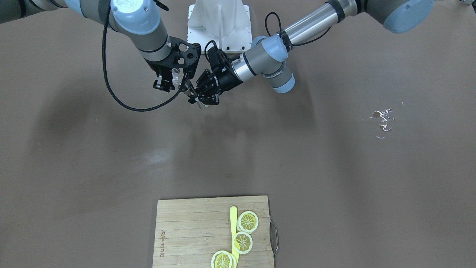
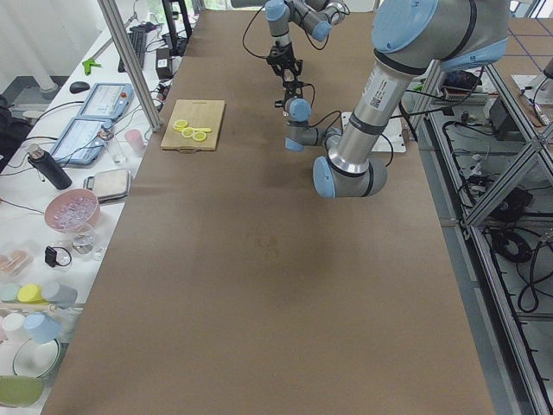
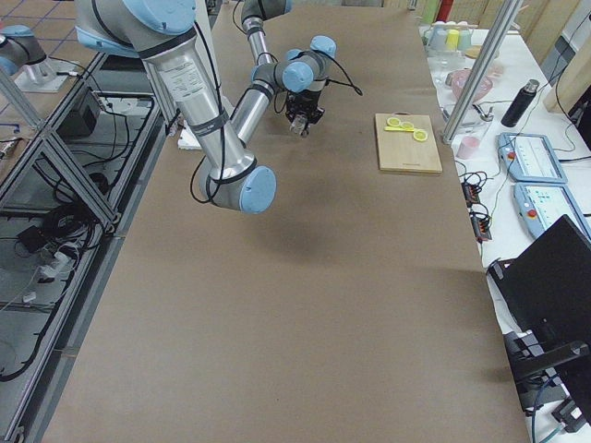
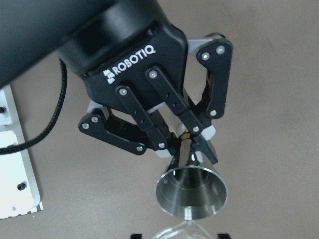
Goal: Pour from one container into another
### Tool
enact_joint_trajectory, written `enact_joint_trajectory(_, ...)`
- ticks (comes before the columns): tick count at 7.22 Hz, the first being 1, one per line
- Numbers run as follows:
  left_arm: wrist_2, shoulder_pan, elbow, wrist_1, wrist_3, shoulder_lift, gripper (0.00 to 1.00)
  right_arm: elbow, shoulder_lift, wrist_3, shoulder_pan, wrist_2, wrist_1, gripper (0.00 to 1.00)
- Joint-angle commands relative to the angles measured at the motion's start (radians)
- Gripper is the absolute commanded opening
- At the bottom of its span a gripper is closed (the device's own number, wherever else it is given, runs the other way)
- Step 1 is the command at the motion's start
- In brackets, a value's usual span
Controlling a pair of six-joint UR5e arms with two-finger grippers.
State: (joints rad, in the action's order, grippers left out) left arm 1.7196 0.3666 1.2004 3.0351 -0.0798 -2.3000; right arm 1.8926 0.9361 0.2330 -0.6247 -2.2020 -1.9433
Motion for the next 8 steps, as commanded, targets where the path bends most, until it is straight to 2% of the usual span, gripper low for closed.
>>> enact_joint_trajectory(1, 0.000, 0.000, 0.001, 0.004, 0.000, 0.001, 0.00, -0.018, -0.043, 0.046, -0.001, -0.001, -0.080, 0.00)
enact_joint_trajectory(8, -0.002, 0.000, -0.001, 0.018, 0.000, 0.008, 0.00, -0.089, -0.137, 0.123, -0.001, 0.004, -0.241, 0.00)
